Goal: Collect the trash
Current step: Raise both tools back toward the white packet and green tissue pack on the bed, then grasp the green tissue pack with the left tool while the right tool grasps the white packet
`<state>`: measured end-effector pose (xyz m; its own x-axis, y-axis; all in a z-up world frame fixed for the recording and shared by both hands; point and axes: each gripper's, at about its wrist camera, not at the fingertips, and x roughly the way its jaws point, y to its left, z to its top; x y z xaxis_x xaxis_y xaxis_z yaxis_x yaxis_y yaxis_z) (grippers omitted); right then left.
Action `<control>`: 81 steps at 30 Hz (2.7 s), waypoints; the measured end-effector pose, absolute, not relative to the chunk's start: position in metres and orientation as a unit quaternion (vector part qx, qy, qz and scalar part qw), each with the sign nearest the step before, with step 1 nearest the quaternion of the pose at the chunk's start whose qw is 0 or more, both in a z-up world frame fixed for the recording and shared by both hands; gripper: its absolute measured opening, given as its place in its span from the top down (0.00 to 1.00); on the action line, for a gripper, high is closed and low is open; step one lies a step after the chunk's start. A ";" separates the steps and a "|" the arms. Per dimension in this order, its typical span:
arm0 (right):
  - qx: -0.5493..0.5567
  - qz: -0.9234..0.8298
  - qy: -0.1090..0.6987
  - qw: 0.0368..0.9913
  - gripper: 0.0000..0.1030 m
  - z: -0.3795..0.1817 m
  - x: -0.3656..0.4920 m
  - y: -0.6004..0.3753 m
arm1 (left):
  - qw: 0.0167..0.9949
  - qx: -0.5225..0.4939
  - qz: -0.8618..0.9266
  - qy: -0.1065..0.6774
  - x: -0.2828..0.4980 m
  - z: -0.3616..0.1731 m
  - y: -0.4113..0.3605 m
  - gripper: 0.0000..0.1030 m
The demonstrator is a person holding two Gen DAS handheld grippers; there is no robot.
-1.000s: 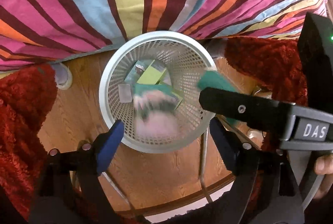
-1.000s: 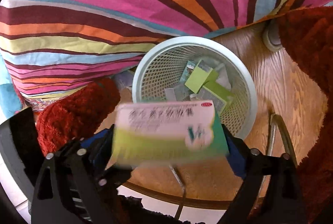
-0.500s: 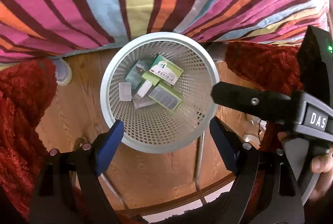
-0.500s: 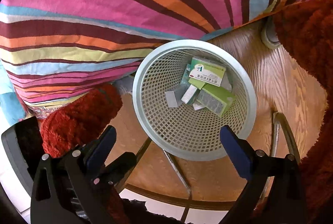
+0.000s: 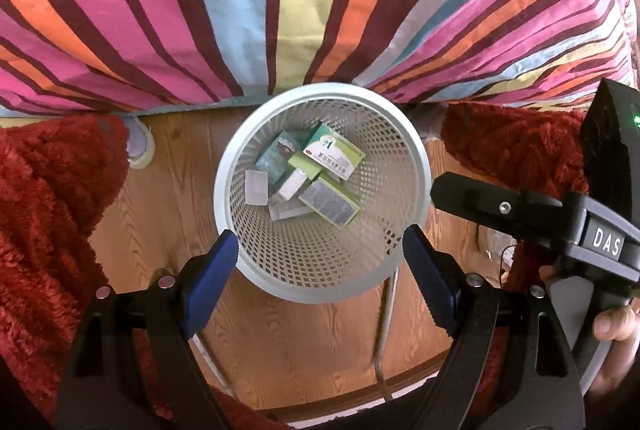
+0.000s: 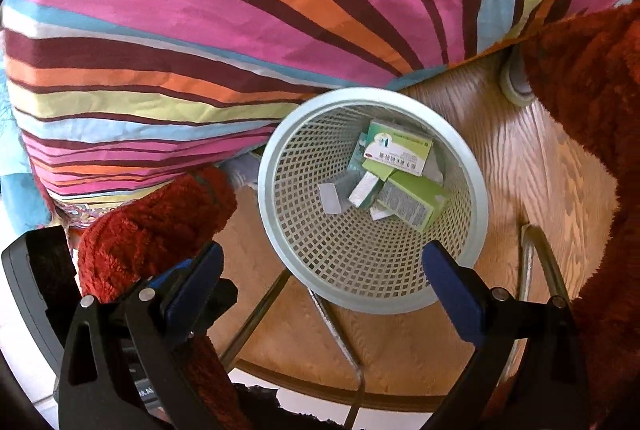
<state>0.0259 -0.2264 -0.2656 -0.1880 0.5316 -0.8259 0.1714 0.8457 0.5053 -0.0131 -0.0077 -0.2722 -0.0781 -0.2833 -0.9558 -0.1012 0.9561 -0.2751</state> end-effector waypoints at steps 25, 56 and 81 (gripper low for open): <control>0.170 0.209 0.423 0.865 0.08 -0.090 0.055 -0.271 | 0.874 -0.019 -0.052 0.482 0.008 -0.117 -0.001 0.20; 0.028 0.221 0.378 0.899 0.08 -0.082 0.273 -0.238 | 0.880 -0.019 -0.106 0.462 0.280 -0.100 -0.006 0.20; -0.094 0.263 0.366 0.888 0.08 -0.083 0.384 -0.172 | 0.870 0.012 -0.119 0.478 0.389 -0.119 -0.021 0.20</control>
<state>0.3837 -0.1717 -0.0831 0.5935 0.3992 -0.6988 -0.5363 0.8436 0.0264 0.3891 -0.0209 -0.1194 0.5145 -0.1956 -0.8349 0.2177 0.9715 -0.0935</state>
